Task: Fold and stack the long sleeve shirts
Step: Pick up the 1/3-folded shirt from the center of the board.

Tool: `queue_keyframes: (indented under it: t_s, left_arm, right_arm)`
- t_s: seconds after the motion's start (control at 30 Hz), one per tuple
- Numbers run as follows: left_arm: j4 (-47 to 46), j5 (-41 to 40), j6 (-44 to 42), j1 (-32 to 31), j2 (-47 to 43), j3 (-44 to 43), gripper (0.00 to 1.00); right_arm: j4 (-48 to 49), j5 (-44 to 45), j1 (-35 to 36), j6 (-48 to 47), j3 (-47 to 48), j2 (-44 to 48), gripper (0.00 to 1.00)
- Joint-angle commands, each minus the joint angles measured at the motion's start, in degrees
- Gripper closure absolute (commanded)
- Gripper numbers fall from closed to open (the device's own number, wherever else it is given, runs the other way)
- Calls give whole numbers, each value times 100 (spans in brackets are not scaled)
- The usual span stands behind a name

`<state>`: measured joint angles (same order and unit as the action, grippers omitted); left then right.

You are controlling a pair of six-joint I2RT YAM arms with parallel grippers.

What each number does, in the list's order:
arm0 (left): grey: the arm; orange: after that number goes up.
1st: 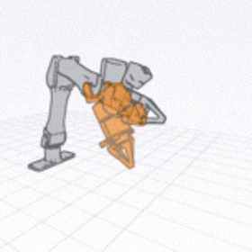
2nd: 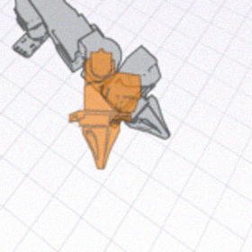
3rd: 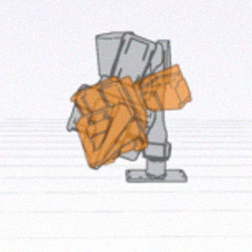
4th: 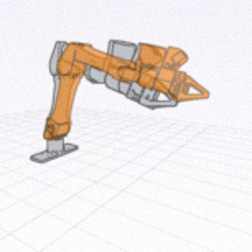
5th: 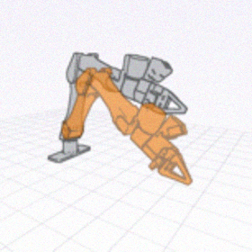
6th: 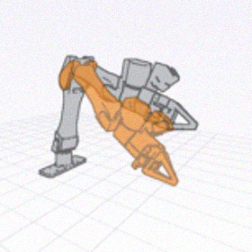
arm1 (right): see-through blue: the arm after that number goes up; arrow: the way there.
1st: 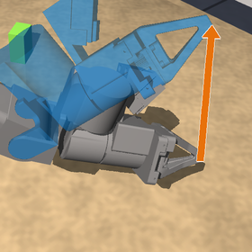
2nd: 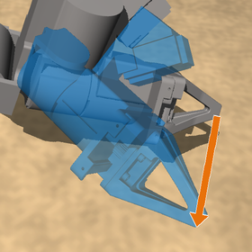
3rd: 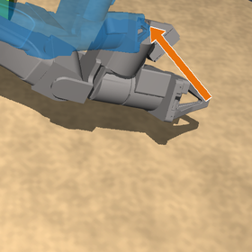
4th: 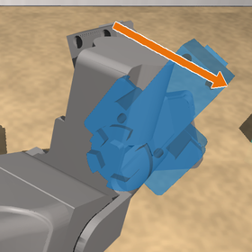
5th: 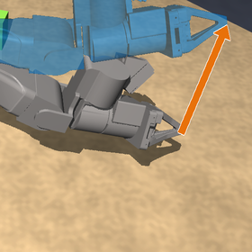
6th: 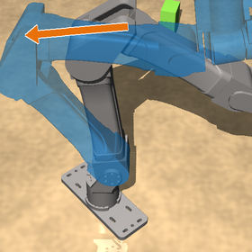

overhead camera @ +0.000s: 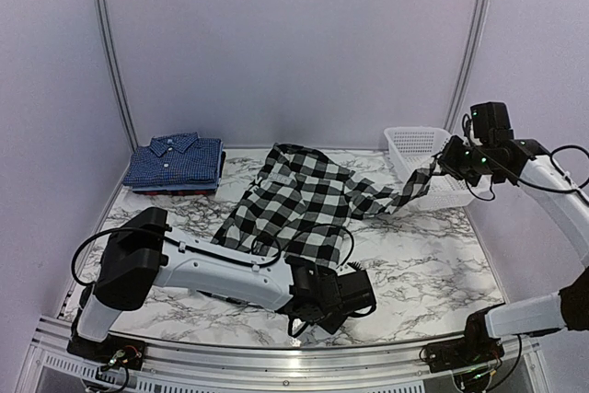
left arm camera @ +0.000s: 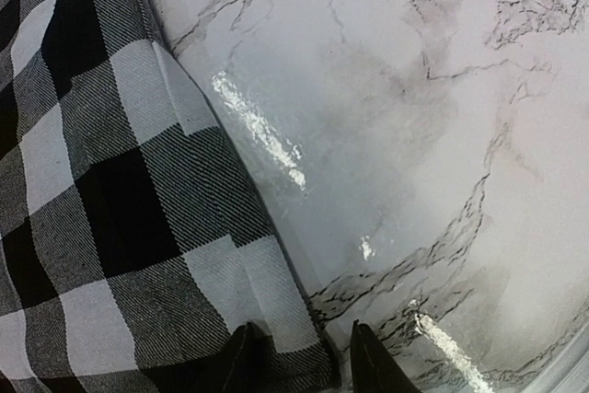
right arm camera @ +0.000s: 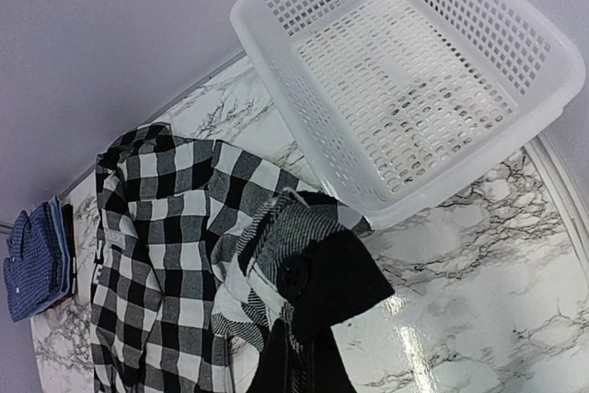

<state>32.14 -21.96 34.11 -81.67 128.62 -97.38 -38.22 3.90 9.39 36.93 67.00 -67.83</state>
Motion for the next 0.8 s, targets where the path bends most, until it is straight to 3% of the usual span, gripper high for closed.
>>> queue_keyframes:
  t_s: [0.0,0.07,0.17,0.33,0.53,0.77]
  left_arm:
    - [304,-41,3,-28,56,-86,67]
    - [308,-88,-13,-33,115,-103,76]
    - [306,-172,-16,-31,75,-93,100]
    - [158,-111,-45,-39,-398,141,100]
    - [-579,329,-31,-59,-1433,1053,100]
    - [-983,540,308,202,-2116,1770,100]
  right_arm:
    - [163,-58,76,-143,289,-64,100]
    - [165,-103,85,-186,331,-112,100]
    - [258,-109,120,-295,377,-141,100]
    - [334,47,150,-669,602,-226,100]
    - [459,354,185,-1222,1062,-514,100]
    - [763,607,811,-1765,1843,-1289,100]
